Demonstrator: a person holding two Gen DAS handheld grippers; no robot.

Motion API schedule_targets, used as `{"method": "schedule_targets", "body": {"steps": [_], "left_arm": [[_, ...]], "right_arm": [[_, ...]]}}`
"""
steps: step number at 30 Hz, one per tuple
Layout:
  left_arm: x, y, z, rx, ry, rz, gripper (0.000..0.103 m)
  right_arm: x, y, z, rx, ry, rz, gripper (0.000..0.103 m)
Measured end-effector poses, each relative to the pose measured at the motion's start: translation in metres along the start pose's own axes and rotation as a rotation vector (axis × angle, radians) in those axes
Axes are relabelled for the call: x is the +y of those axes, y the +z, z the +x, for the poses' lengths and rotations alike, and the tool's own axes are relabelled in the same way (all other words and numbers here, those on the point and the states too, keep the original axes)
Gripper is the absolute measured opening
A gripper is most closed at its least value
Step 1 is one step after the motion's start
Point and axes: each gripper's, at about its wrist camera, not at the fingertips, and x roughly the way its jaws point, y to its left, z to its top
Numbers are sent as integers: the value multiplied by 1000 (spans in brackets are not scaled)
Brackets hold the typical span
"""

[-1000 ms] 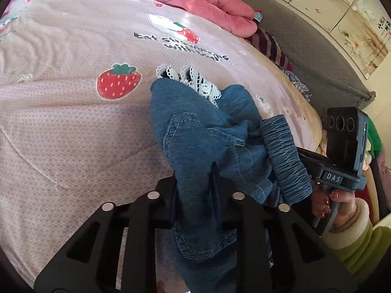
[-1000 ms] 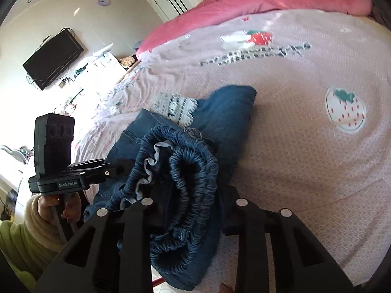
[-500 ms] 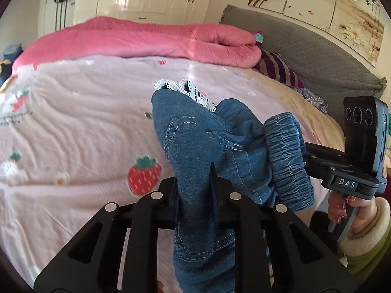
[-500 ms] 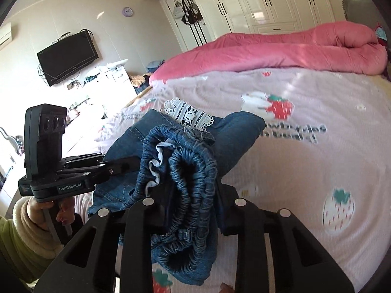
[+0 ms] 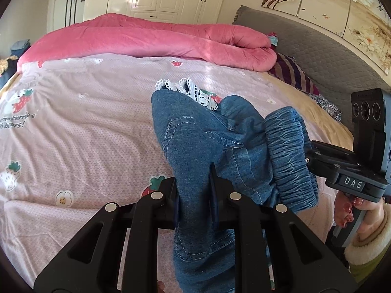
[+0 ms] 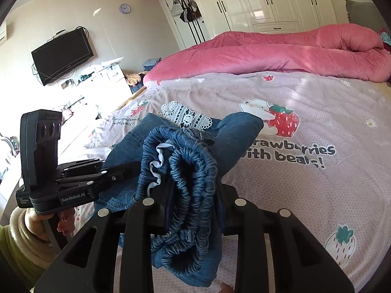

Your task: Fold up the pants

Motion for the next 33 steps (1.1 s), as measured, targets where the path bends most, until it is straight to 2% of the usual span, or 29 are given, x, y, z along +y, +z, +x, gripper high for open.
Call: {"method": "schedule_targets", "body": {"steps": [7,15,23,27,31,33], "left_arm": [[6,-8,17,36,-1,-10,11],[22,-21,44,106,-4,-49,11],[30,-32,52,132,-4,-77,17],[28,-37,53,133,11,-74,20],[26,-38,54,134,22,-61,21],[25,-37,55,134,24,-60,21]], "right_arm": [[-10,-6,15,28,-5,21,26],[-26,-21,39,117,-23,75,26],[-39,-36,49,176,-54,115,27],[-46,-43,52,184,-62,148,30],[-46,-46,53,176,-90,136,38],[-45,-46,51,166,-92,130,39]]}}
